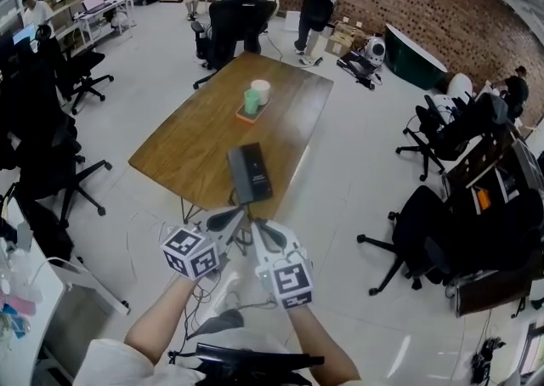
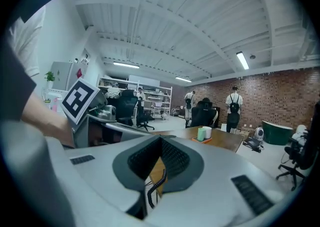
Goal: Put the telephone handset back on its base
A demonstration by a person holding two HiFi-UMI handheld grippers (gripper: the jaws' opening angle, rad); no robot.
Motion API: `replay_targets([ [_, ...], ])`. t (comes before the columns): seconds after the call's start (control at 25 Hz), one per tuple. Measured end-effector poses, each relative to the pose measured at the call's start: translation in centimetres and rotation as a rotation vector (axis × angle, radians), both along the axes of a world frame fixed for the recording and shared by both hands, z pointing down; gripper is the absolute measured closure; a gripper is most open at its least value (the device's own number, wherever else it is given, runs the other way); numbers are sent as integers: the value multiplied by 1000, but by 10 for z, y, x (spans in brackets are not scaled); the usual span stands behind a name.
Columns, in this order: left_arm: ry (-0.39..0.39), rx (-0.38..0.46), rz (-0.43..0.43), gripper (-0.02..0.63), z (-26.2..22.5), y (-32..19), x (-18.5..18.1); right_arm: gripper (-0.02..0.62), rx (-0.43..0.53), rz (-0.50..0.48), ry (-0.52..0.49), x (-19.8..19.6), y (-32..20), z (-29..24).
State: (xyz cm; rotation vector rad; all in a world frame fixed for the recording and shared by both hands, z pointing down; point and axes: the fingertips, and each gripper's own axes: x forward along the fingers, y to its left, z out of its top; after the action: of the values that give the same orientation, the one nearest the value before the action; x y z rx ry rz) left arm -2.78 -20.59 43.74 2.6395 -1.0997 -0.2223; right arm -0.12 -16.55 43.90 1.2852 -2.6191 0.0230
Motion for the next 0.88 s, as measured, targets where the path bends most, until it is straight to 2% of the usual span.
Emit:
replay_targets([
  [0.56, -26, 87, -55, 606, -29, 108, 24, 592, 18, -30, -40, 15, 88, -9],
  [0.88, -47, 104, -82, 606, -30, 168, 40, 592, 20, -40, -49, 25, 143, -5],
])
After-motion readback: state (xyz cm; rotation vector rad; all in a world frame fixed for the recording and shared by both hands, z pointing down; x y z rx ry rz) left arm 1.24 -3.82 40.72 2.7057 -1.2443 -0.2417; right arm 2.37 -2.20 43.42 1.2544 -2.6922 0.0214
